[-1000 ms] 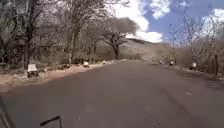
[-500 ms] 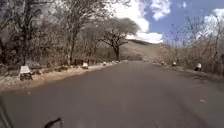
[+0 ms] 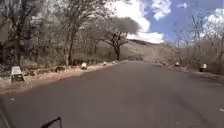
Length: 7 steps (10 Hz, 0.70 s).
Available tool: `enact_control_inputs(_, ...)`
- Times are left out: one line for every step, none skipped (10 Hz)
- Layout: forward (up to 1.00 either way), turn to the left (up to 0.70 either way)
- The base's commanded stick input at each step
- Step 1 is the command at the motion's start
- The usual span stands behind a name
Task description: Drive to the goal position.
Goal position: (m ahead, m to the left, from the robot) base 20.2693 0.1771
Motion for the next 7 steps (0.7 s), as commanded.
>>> enact_control_inputs(0.7, 0.13)
enact_control_inputs(0.7, 0.0)
enact_control_inputs(0.7, 0.0)
enact_control_inputs(0.7, 0.0)
enact_control_inputs(0.7, 0.0)
enact_control_inputs(0.7, 0.0)
enact_control_inputs(0.7, 0.0)
